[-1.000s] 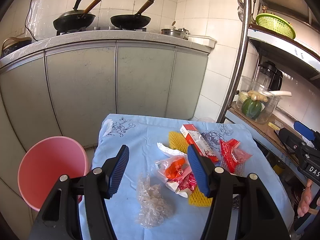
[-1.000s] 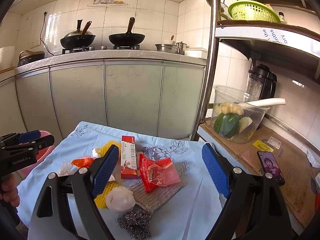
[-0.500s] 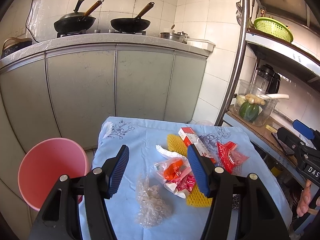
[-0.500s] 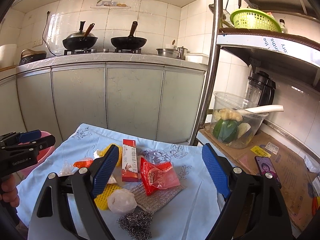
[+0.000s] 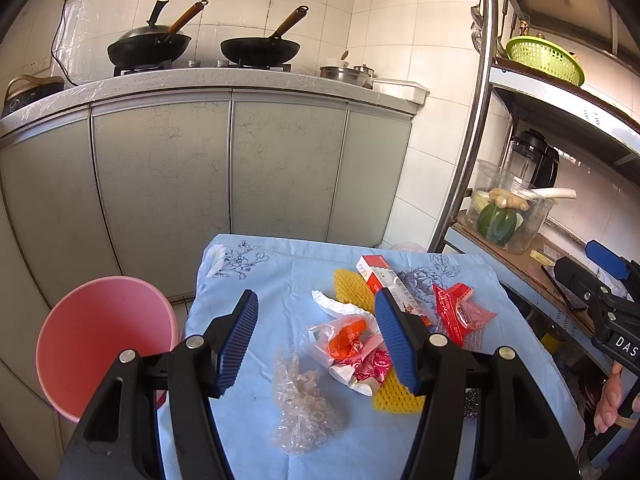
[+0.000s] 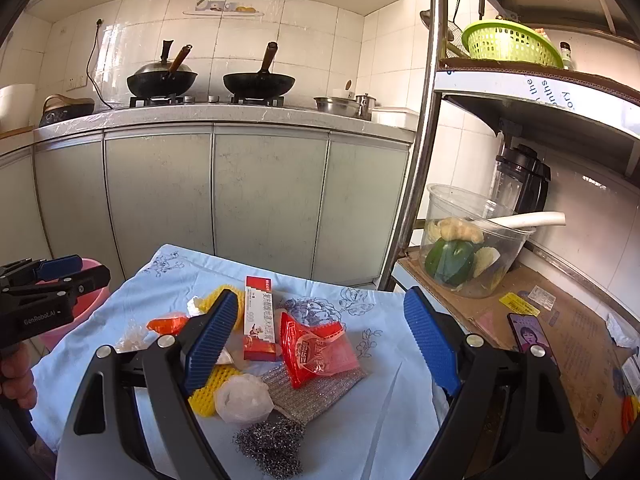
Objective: Collect trash
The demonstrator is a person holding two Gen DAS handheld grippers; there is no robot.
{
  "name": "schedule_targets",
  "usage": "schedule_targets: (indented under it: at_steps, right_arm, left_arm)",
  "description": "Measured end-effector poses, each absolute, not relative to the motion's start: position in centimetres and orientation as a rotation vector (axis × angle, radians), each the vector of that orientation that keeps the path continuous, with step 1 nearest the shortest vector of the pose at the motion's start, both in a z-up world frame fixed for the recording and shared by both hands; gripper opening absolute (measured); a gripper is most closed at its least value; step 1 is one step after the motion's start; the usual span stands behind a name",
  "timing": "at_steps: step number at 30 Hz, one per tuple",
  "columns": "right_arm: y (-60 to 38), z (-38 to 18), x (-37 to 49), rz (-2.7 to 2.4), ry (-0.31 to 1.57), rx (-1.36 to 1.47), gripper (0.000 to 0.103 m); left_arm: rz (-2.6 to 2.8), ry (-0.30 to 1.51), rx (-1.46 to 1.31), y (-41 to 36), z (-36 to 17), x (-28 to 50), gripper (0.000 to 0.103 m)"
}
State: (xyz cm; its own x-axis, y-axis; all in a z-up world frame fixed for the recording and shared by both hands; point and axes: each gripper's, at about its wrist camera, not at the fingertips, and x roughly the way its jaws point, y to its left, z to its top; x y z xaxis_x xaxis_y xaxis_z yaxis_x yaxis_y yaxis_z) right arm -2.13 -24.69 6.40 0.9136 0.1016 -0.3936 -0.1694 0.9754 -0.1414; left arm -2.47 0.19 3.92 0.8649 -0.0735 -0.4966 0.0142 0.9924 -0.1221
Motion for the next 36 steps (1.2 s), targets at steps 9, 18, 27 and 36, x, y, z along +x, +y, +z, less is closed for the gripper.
schedule_targets:
  at_steps: [9, 18, 27, 36]
  right_arm:
    - [-25.9, 6.0, -2.1, 0.122, 0.414, -0.135, 0.085]
    - [-27.2, 4.9, -1.9, 0.123, 0.472, -0.117, 0.085]
    - [-28.3, 2.8, -2.6, 0.148, 0.595, -0.11, 0.085]
    - [-28.3, 1.5, -5.0, 0.26, 0.716, -0.099, 0.085]
  left_arm:
    - [-0.034, 0.529, -0.118, 2.2, 3.6, -2.6, 0.06]
    - [-0.063, 0.618, -0.139, 4.9, 1.8, -2.8, 0.06]
    - [-0.154, 0.78, -0.148, 3.9, -2.2, -2.6, 0.06]
    - [-0.179, 0.868, -0.095, 1.2, -4.6, -1.6, 0.043]
